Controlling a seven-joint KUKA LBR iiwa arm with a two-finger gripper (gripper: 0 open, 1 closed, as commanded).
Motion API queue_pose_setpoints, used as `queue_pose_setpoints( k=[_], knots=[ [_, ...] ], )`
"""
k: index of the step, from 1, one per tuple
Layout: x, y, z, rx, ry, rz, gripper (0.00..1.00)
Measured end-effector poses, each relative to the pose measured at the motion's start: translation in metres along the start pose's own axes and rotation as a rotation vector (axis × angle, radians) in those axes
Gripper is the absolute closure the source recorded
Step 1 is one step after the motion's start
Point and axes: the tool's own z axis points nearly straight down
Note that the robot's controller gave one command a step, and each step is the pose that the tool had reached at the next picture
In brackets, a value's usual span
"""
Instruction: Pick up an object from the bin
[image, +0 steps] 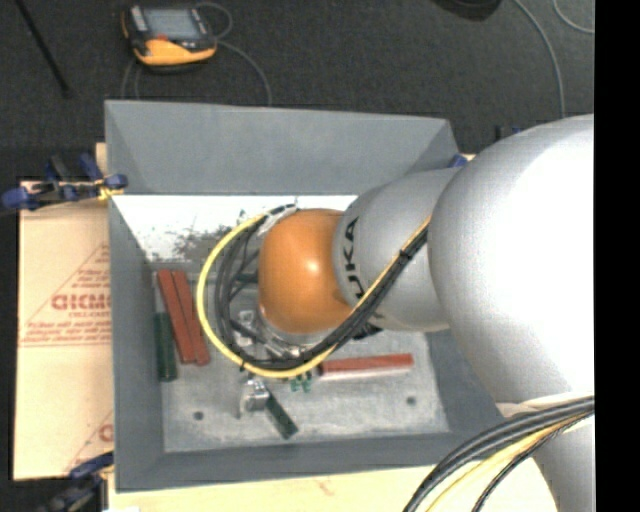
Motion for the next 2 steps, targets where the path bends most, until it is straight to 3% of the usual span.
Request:
queue_pose_setpoints(
  k=[1, 2],
  knots=[
    [0.000, 0.000, 0.000, 0.000, 0.000, 0.001, 0.00],
    [0.004, -0.046, 0.003, -0.004, -0.008, -0.058, 0.00]
  ],
)
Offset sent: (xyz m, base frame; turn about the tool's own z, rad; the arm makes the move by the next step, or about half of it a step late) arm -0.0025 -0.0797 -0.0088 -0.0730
